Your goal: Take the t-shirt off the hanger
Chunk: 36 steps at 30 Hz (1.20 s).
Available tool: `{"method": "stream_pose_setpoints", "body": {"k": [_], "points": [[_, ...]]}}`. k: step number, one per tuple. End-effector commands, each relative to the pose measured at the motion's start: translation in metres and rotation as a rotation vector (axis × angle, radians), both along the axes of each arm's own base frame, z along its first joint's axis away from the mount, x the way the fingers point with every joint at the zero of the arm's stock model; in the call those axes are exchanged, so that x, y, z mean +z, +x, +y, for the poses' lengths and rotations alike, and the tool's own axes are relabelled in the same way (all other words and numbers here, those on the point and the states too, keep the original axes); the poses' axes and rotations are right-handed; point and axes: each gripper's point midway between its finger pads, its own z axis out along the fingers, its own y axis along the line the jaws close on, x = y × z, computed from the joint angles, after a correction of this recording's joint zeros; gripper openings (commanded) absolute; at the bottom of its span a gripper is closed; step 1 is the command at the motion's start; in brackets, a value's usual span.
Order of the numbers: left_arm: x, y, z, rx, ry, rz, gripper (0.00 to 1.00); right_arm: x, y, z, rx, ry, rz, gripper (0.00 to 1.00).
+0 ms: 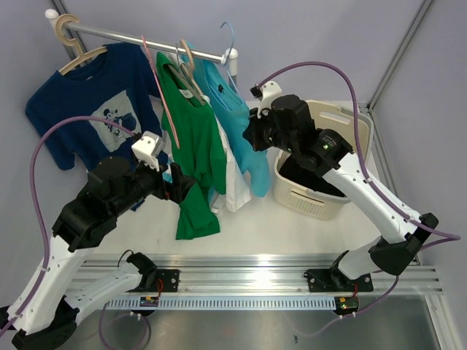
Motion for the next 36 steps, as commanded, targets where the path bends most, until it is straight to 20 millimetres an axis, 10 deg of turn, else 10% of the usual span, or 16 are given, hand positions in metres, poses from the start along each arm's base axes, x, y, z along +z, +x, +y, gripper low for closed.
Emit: {"method": "stream_pose_setpoints", "body": {"k": [1, 25, 36], "points": [[0.016, 0.001, -0.001, -0.009, -0.028, -0.07, 0.99, 0.063, -0.001, -0.022, -0.091, 0.122, -0.114, 0.0], [0.071, -0.031, -0.016, -0.153, -0.182, -0.116, 0.99, -0.005, -0.11, -0.107, -0.041, 0.031, 0.046, 0.0], [0.069, -0.03, -0.02, -0.16, -0.188, -0.094, 0.99, 0.085, -0.138, -0.169, -0.171, 0.111, -0.103, 0.0]]}}
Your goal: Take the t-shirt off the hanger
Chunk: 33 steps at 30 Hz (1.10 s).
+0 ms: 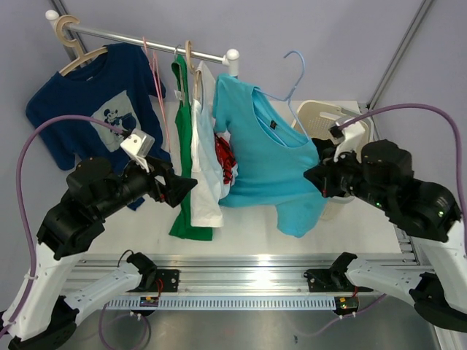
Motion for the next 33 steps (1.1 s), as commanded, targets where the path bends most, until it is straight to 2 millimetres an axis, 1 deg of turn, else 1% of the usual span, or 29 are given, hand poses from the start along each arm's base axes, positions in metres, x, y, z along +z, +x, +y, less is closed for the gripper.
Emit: {"method": "stream_pose_setpoints", "body": {"k": [1, 2, 3, 5, 6, 8, 9, 10, 11, 12, 14, 15, 16, 18, 20, 24, 25, 28, 30, 31, 33], "points": [[0.02, -0.002, -0.003, -0.013, -0.053, -0.043, 0.99, 0.068, 0.0, -0.036, -0.152, 0.114, -0.161, 0.0], [0.017, 0.0, -0.003, -0.006, -0.052, -0.035, 0.99, 0.072, 0.002, -0.039, -0.167, 0.107, -0.173, 0.0], [0.014, 0.001, -0.004, -0.003, -0.045, -0.029, 0.99, 0.085, 0.0, -0.044, -0.166, 0.113, -0.211, 0.0], [0.005, 0.007, -0.003, 0.018, -0.026, -0.016, 0.99, 0.093, 0.004, -0.049, -0.194, 0.102, -0.234, 0.0], [0.003, 0.008, -0.002, 0.023, -0.019, -0.014, 0.99, 0.106, 0.001, -0.052, -0.197, 0.125, -0.256, 0.0], [0.0, 0.011, 0.0, 0.043, -0.013, -0.013, 0.99, 0.112, 0.0, -0.05, -0.184, 0.134, -0.262, 0.0], [-0.002, 0.012, 0.0, 0.046, -0.009, -0.008, 0.99, 0.122, -0.003, -0.052, -0.18, 0.156, -0.279, 0.0], [-0.002, 0.012, 0.0, 0.046, -0.01, -0.009, 0.99, 0.125, -0.004, -0.052, -0.176, 0.163, -0.284, 0.0], [-0.006, 0.014, -0.001, 0.049, -0.003, 0.003, 0.99, 0.127, -0.005, -0.049, -0.163, 0.167, -0.281, 0.0], [-0.008, 0.015, -0.002, 0.048, -0.001, 0.009, 0.99, 0.134, -0.008, -0.051, -0.162, 0.185, -0.292, 0.0], [-0.016, 0.018, -0.005, 0.051, 0.01, 0.027, 0.99, 0.136, -0.012, -0.046, -0.133, 0.203, -0.282, 0.0], [-0.019, 0.02, -0.006, 0.051, 0.013, 0.034, 0.99, 0.134, -0.012, -0.043, -0.118, 0.206, -0.275, 0.0], [-0.02, 0.022, -0.008, 0.051, 0.012, 0.032, 0.99, 0.137, -0.015, -0.042, -0.106, 0.227, -0.284, 0.0], [-0.026, 0.028, -0.01, 0.059, 0.02, 0.042, 0.99, 0.134, -0.016, -0.035, -0.077, 0.234, -0.279, 0.0], [-0.024, 0.033, -0.012, 0.07, 0.019, 0.044, 0.99, 0.138, -0.017, -0.035, -0.071, 0.24, -0.289, 0.0], [-0.021, 0.044, -0.016, 0.094, 0.014, 0.048, 0.99, 0.161, -0.026, -0.044, -0.07, 0.286, -0.341, 0.0], [-0.021, 0.048, -0.019, 0.092, 0.009, 0.048, 0.99, 0.166, -0.028, -0.046, -0.073, 0.301, -0.357, 0.0], [-0.021, 0.053, -0.028, 0.08, -0.006, 0.066, 0.99, 0.183, -0.037, -0.058, -0.08, 0.338, -0.414, 0.0], [-0.026, 0.058, -0.035, 0.07, -0.004, 0.089, 0.99, 0.193, -0.041, -0.064, -0.087, 0.365, -0.456, 0.0], [-0.025, 0.06, -0.037, 0.069, -0.01, 0.089, 0.99, 0.204, -0.048, -0.072, -0.092, 0.404, -0.496, 0.0], [-0.029, 0.066, -0.043, 0.065, -0.009, 0.105, 0.99, 0.212, -0.054, -0.079, -0.098, 0.434, -0.527, 0.0]]}}
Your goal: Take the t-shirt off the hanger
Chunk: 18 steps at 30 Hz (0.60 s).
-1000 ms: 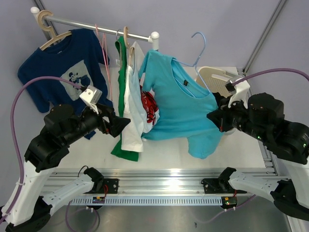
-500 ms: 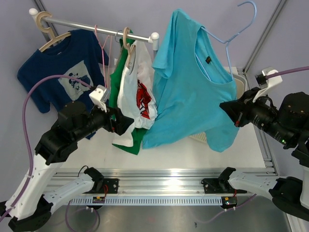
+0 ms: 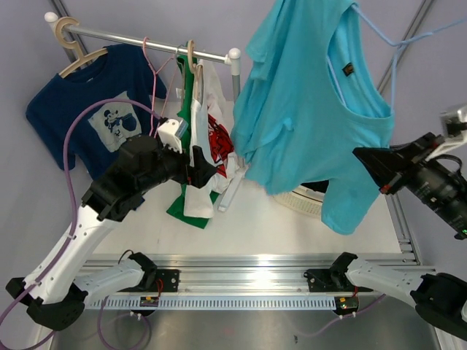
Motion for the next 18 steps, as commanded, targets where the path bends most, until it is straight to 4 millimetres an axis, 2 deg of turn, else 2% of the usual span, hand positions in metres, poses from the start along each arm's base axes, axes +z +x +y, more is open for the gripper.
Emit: {"method": "stream_pose_setpoints", "body": {"k": [1, 3, 6, 8, 10, 11, 12, 14, 15, 16, 18], "points": [[0.023, 0.013, -0.015, -0.008, -0.073, -0.046, 0.99, 0.073, -0.023, -0.03, -0.028, 0.202, -0.241, 0.0], [0.019, 0.018, -0.02, -0.01, -0.069, -0.033, 0.99, 0.077, -0.03, -0.029, -0.001, 0.218, -0.244, 0.0], [0.011, 0.03, -0.016, 0.045, -0.042, -0.029, 0.99, 0.066, -0.036, -0.017, 0.071, 0.192, -0.21, 0.0], [0.006, 0.039, -0.003, 0.132, -0.016, -0.037, 0.99, 0.048, -0.036, -0.005, 0.122, 0.149, -0.155, 0.0], [0.004, 0.04, 0.009, 0.19, -0.008, -0.052, 0.99, 0.032, -0.037, 0.004, 0.16, 0.105, -0.111, 0.0], [0.006, 0.038, 0.012, 0.196, -0.013, -0.057, 0.99, 0.019, -0.038, 0.016, 0.216, 0.072, -0.082, 0.0], [0.011, 0.034, 0.013, 0.191, -0.023, -0.067, 0.99, 0.013, -0.039, 0.021, 0.243, 0.056, -0.069, 0.0], [0.03, 0.014, 0.01, 0.11, -0.076, -0.099, 0.99, -0.005, -0.044, 0.036, 0.327, 0.015, -0.027, 0.0], [0.041, 0.002, 0.007, 0.05, -0.105, -0.119, 0.99, -0.01, -0.046, 0.042, 0.359, 0.004, -0.014, 0.0], [0.056, -0.02, 0.005, -0.029, -0.152, -0.151, 0.99, -0.014, -0.056, 0.049, 0.43, 0.002, -0.007, 0.0], [0.071, -0.04, 0.011, -0.066, -0.197, -0.191, 0.99, -0.026, -0.063, 0.053, 0.477, 0.001, 0.02, 0.0]]}}
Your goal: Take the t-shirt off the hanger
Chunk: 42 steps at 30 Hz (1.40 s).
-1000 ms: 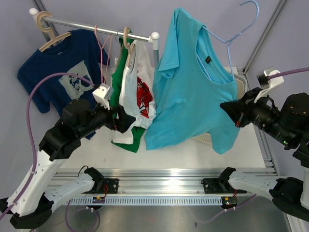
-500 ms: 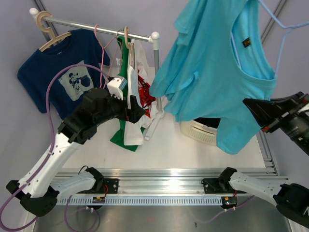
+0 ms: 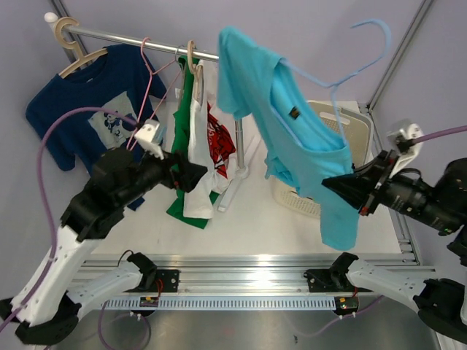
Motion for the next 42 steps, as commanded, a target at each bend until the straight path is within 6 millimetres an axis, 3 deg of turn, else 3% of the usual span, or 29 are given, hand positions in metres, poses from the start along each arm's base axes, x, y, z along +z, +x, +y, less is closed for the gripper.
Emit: {"method": "stream_pose_setpoints", "body": {"k": [1, 2, 4, 9, 13, 16, 18, 22, 28, 32, 38, 42], "points": [[0.065, -0.054, 0.01, -0.135, -0.166, -0.181, 0.99, 0.003, -0.032, 0.019, 0.209, 0.046, -0.021, 0.0], [0.071, -0.062, 0.014, -0.145, -0.183, -0.199, 0.99, -0.009, -0.032, 0.023, 0.227, 0.037, 0.004, 0.0], [0.087, -0.084, 0.017, -0.208, -0.214, -0.253, 0.99, -0.015, -0.046, 0.022, 0.285, 0.048, -0.01, 0.0], [0.115, -0.128, 0.016, -0.398, -0.219, -0.347, 0.99, -0.068, -0.047, 0.037, 0.365, -0.036, 0.088, 0.0], [0.136, -0.144, 0.016, -0.462, -0.236, -0.394, 0.99, -0.112, -0.048, 0.054, 0.457, -0.094, 0.178, 0.0], [0.145, -0.144, 0.017, -0.461, -0.242, -0.409, 0.99, -0.132, -0.051, 0.057, 0.498, -0.117, 0.193, 0.0], [0.153, -0.141, 0.012, -0.466, -0.257, -0.392, 0.99, -0.141, -0.051, 0.056, 0.505, -0.138, 0.198, 0.0], [0.154, -0.126, -0.007, -0.496, -0.268, -0.305, 0.99, -0.142, -0.05, 0.055, 0.496, -0.133, 0.182, 0.0], [0.14, -0.071, -0.035, -0.416, -0.227, -0.196, 0.97, -0.141, -0.034, 0.06, 0.428, -0.126, 0.2, 0.0], [0.138, -0.045, -0.054, -0.398, -0.201, -0.168, 0.93, -0.146, -0.027, 0.067, 0.423, -0.132, 0.225, 0.0], [0.126, -0.027, -0.088, -0.385, -0.125, -0.172, 0.91, -0.16, -0.011, 0.073, 0.375, -0.161, 0.263, 0.0], [0.116, -0.029, -0.111, -0.427, -0.093, -0.162, 0.91, -0.168, -0.005, 0.077, 0.356, -0.164, 0.284, 0.0]]}}
